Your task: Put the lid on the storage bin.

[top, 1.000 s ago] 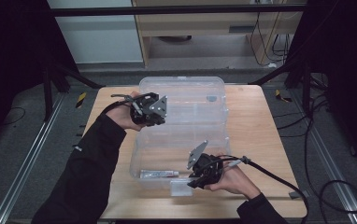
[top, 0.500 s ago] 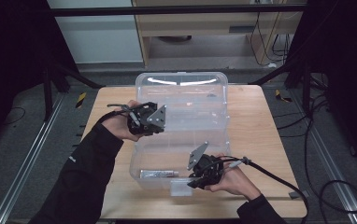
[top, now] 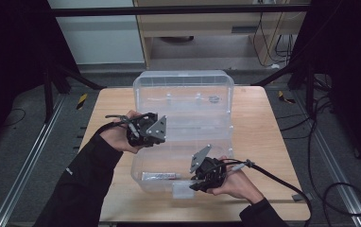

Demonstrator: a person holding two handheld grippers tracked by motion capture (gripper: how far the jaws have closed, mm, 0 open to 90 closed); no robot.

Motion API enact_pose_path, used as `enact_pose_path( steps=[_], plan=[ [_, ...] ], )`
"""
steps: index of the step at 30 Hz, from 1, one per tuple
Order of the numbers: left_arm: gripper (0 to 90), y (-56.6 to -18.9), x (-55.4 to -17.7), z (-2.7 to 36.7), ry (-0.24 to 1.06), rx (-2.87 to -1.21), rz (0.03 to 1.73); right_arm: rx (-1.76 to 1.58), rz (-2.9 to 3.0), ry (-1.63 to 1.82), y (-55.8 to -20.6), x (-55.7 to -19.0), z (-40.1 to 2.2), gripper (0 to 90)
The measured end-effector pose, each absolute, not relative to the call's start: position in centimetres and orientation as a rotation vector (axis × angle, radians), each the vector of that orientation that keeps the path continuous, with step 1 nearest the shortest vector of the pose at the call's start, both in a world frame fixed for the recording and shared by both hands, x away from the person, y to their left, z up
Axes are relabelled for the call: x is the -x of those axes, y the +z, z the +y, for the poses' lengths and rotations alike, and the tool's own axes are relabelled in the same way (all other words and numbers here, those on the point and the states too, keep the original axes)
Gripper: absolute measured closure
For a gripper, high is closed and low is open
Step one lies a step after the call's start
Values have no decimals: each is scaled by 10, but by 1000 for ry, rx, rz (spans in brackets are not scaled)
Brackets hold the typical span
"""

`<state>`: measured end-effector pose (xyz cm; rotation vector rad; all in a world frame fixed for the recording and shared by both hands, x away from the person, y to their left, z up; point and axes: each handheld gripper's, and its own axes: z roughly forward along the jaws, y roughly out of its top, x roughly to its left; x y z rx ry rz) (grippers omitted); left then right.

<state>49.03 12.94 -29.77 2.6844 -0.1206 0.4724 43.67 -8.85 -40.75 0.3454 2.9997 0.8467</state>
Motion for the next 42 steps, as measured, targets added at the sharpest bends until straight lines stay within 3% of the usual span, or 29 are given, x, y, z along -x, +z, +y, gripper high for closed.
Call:
enact_pose_path(
  steps=[25,38,42],
  plan=[
    [889,-306,-473,135,446,-2679,-124,-340,2943,889,-400,-431,-94,710],
    [888,-307,-472,135,437,-2675,-105,-559,2600,1345,-341,-432,-150,886],
    [887,-308,-471,135,437,-2672,-103,-667,2448,1477,-330,-440,-169,900]
  ],
)
